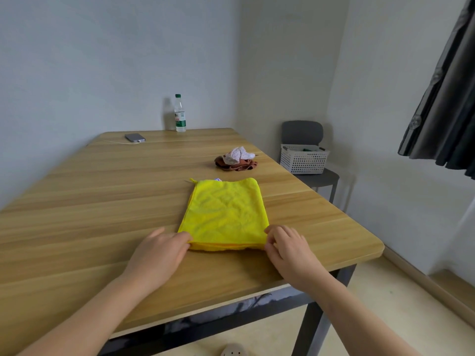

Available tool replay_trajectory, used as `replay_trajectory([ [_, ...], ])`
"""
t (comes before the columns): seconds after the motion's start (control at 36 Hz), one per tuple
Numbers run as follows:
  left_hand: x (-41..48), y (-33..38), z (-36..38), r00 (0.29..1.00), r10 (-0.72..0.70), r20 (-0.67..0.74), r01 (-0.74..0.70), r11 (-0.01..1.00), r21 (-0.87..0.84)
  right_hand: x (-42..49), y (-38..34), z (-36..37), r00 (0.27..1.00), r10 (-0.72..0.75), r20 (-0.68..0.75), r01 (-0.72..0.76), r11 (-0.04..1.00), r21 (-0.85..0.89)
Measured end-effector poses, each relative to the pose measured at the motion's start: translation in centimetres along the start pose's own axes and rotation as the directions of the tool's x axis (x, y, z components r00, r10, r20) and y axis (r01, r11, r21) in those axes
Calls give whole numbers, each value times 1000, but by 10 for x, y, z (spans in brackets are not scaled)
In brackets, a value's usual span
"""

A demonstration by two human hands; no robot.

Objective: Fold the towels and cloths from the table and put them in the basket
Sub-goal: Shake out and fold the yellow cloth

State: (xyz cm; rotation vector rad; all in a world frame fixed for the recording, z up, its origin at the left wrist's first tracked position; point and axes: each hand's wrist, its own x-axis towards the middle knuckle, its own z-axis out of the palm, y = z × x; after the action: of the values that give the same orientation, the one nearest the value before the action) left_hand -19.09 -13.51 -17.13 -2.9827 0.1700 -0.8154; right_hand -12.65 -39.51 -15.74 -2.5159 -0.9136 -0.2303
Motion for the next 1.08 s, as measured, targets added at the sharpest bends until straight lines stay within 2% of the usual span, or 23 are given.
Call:
replay_trajectory([
  [0.06, 10, 0, -6, 994, -92, 62, 94, 995, -37, 3, -2, -2, 1000, 21, 2, -21, 998, 58],
  [0.11, 21, 0, -12, 980, -118, 163, 129, 990, -59, 6, -4, -5, 995, 42, 92, -55, 988, 144],
  [0.19, 29, -4, -15, 968, -52, 245, 61, 998, -29, 9, -2, -7, 975, 3, 221, -3, 1000, -1],
  [0.28, 22, -18, -10, 967, 133, 216, -125, 991, -52, 12, 6, -2, 984, -34, 176, 68, 979, -194],
  [0.36, 21, -26, -11, 964, 101, 245, -48, 976, -213, 18, 13, -2, 988, -64, 140, 95, 970, -226],
  [0.42, 29, -32, -11, 961, 44, 273, 71, 915, -396, 27, 17, -3, 996, -38, 77, 49, 988, -146],
  [0.47, 42, -38, -10, 971, -104, 214, 200, 844, -498, 40, 19, -3, 998, 36, -42, -35, 999, 7],
  [0.56, 65, -45, -1, 937, -313, 154, 335, 683, -649, 63, 16, -5, 968, 216, -131, -168, 938, 302],
  [0.61, 84, -47, 4, 910, -390, 142, 354, 552, -755, 82, 15, -7, 945, 299, -137, -212, 872, 441],
  [0.67, 102, -47, 12, 888, -442, 129, 348, 462, -816, 104, 17, -6, 924, 347, -158, -232, 840, 490],
  [0.75, 129, -54, 29, 843, -512, 167, 399, 385, -832, 140, 24, -2, 903, 396, -169, -247, 799, 548],
  [0.86, 165, -72, 58, 801, -567, 192, 454, 366, -812, 188, 40, 7, 875, 448, -185, -284, 784, 552],
  [1.0, 198, -88, 98, 783, -575, 237, 550, 462, -695, 229, 62, 25, 856, 492, -156, -383, 808, 448],
  [1.08, 204, -93, 115, 737, -611, 288, 637, 488, -596, 237, 72, 44, 854, 510, -99, -466, 836, 291],
])
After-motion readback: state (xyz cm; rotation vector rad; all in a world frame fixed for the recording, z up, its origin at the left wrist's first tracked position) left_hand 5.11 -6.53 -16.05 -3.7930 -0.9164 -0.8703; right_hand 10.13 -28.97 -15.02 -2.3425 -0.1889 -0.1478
